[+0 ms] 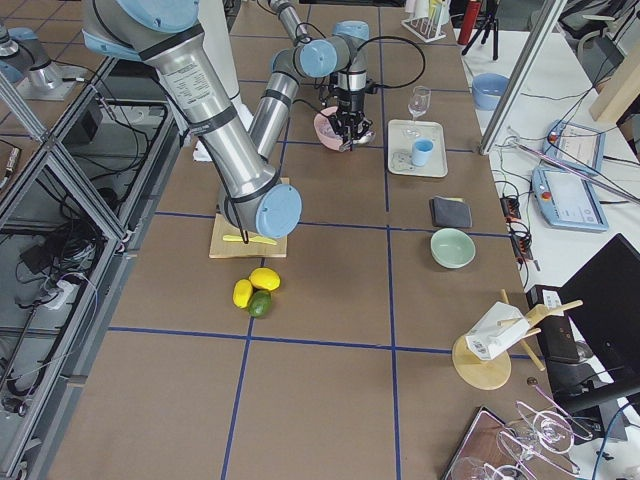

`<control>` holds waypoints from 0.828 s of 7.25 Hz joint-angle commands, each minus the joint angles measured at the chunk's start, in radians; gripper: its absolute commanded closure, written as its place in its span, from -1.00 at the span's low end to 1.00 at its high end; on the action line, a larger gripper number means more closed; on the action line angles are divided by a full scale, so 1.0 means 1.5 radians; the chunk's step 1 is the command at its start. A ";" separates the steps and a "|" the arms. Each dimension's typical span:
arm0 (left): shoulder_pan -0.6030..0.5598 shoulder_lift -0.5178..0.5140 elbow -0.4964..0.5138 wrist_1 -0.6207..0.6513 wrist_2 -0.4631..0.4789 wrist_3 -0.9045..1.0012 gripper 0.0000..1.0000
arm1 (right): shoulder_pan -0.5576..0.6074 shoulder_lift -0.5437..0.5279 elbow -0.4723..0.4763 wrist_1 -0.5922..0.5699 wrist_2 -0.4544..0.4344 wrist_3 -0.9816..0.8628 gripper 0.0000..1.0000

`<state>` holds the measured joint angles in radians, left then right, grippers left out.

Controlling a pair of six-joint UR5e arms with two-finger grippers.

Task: Put ice in cup with scoop
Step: 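Lower the scoop over the pink bowl while the left gripper moves to the bowl rim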

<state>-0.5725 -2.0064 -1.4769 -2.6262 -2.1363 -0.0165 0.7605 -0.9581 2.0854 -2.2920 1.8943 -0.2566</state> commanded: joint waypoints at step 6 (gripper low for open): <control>0.004 -0.005 0.009 0.000 0.000 -0.001 -1.00 | -0.119 0.186 -0.102 -0.194 -0.179 -0.027 1.00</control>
<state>-0.5664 -2.0133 -1.4670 -2.6262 -2.1368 -0.0184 0.6278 -0.7394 1.9631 -2.5032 1.6948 -0.2858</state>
